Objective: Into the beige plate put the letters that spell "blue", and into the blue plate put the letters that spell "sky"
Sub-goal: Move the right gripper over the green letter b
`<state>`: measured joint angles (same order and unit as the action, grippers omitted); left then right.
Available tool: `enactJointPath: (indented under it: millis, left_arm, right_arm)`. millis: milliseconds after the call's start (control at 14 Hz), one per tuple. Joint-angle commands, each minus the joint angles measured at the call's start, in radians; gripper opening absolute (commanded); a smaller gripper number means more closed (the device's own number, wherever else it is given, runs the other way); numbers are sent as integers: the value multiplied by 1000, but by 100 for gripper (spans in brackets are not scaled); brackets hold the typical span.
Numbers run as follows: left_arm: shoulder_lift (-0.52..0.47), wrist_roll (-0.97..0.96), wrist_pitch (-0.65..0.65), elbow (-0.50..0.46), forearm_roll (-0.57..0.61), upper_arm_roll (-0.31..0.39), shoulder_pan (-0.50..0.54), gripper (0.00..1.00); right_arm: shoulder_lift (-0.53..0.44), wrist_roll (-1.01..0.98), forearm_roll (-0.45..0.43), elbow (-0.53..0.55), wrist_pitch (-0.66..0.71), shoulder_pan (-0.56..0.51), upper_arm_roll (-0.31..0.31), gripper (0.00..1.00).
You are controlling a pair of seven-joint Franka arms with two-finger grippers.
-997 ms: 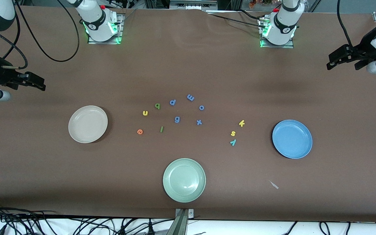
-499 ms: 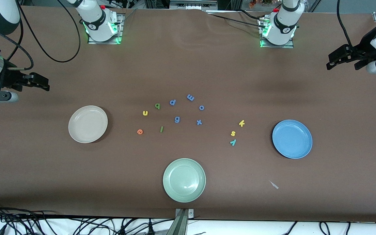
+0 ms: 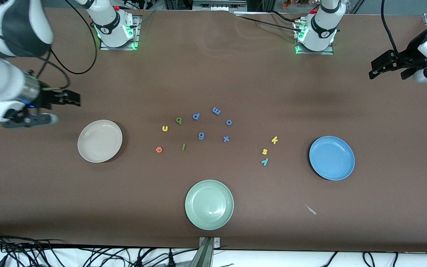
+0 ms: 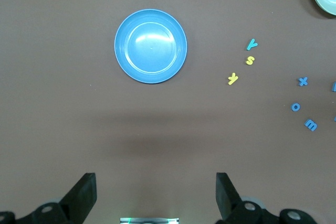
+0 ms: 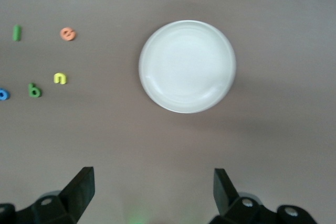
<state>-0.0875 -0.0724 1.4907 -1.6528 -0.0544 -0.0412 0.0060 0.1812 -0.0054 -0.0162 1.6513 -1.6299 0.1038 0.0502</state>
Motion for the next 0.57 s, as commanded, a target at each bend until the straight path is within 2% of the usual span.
enactJointPath:
  millis: [0,214,499]
  left_arm:
    - [9,0,-4,24,-10,-9,-12,100]
    - [9,-1,-7,50,-7,-31,-15,100]
    - [22,0,-7,56,-7,-26,-1,100]
  right_arm:
    - [56,82,31,4,-62,83,-4,100]
    - [115,175,50,54,-195,160,-4,100]
    - [116,280,48,194,-427,260,-3,100]
